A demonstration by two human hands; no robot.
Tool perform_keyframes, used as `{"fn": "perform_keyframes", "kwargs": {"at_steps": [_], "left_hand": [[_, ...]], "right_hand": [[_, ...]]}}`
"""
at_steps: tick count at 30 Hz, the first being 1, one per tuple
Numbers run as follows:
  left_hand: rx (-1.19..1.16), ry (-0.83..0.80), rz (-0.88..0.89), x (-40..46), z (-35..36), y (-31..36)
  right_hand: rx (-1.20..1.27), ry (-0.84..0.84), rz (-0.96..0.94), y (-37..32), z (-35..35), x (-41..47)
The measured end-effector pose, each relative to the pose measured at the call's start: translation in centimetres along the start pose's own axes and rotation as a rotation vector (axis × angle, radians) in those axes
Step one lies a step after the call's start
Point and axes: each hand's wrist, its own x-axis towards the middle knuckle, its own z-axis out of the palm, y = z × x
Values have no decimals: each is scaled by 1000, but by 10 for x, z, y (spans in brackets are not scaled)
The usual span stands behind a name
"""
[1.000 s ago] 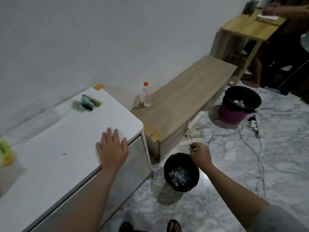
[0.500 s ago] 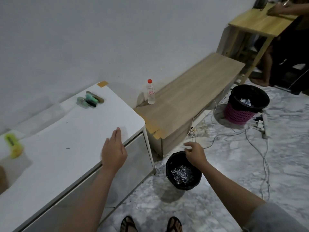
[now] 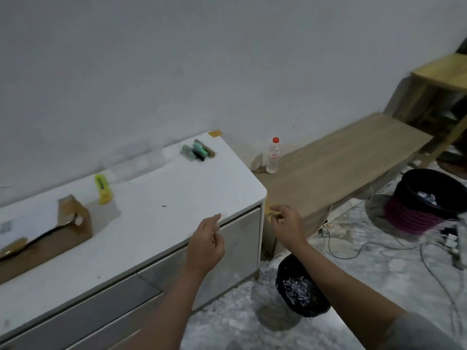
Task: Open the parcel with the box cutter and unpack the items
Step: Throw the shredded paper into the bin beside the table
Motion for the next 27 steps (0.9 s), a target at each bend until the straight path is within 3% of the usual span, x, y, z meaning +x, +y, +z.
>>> {"fn": "perform_keyframes", "kwargs": {"at_steps": [4,9,20,24,27], "left_hand": [[47,102,-20,-3,-41,-23],[166,253,-39,-5,-122,-72],[439,647,-435,-51,-304,-193],[371,625,-577,-69,-338,-228],[194,540,-624,-78,-343,-247]], "right_hand": [[58,107,-155,-51,31,3],[80,97,-334,-134,96,2],[262,-273,-499,-302,276,-42],[205,-358,-508,-324,316,-56],[158,-426,-473,-325,332,-61]]}}
